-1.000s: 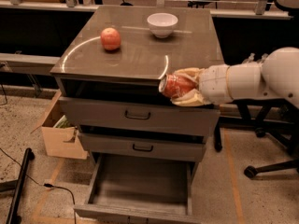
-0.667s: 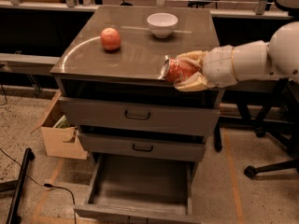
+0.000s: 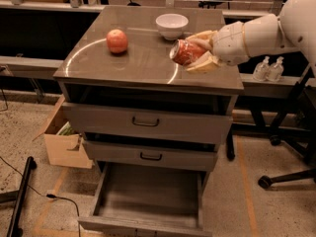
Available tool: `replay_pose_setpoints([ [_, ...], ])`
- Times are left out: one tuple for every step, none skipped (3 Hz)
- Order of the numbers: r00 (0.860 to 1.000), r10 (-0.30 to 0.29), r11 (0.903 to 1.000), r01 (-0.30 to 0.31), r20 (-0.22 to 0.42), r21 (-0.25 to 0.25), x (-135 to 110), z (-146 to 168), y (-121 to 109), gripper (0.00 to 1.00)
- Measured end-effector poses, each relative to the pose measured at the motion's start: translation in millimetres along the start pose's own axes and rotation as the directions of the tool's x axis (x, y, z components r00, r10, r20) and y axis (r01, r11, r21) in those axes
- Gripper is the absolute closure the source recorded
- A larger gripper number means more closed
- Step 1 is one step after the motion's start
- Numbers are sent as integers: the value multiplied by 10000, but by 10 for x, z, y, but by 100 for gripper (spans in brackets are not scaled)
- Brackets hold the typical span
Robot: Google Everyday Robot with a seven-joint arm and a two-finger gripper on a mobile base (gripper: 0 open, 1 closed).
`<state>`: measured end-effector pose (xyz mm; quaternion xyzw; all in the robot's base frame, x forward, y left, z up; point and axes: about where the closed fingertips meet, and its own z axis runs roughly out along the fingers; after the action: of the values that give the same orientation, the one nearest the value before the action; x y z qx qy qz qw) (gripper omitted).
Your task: Pick coke can from bottom drawer and place on counter
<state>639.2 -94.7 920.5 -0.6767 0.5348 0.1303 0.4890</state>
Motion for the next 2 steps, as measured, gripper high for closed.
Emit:
replay_pose_setpoints([
  [9996,294,9995,-294,6,-117,124,111,-279,100],
  [9974,695,9976,-694,-201,52,333,226,-496,100],
])
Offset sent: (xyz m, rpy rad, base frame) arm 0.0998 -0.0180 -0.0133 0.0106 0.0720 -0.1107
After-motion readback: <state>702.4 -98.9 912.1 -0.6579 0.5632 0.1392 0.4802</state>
